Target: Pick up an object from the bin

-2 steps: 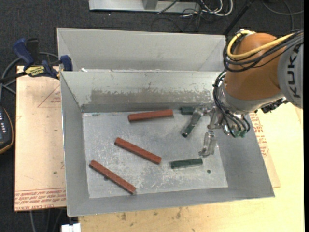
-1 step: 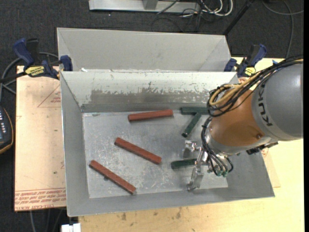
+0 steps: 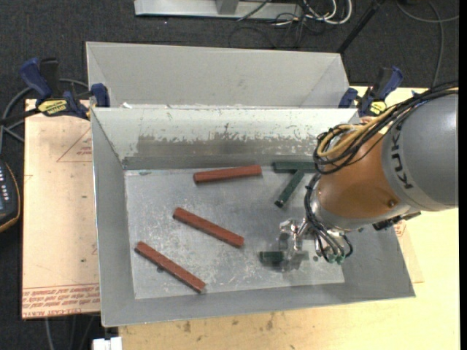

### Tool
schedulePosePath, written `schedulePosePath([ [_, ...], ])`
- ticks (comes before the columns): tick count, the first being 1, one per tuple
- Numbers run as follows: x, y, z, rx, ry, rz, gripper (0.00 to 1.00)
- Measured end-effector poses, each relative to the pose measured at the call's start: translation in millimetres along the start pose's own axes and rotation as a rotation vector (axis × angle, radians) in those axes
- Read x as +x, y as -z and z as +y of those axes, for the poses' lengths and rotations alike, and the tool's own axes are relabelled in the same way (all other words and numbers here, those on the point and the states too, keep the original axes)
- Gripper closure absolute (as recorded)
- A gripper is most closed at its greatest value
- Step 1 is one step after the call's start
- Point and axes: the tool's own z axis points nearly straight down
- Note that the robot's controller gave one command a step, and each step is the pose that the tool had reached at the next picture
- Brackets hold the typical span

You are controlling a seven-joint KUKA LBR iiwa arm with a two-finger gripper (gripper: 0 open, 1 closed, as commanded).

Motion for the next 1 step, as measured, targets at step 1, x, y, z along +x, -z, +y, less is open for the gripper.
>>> schedulePosePath([
  [1, -20.3, 151.9, 25.8, 0.001, 0.468, -0.009, 1.0],
])
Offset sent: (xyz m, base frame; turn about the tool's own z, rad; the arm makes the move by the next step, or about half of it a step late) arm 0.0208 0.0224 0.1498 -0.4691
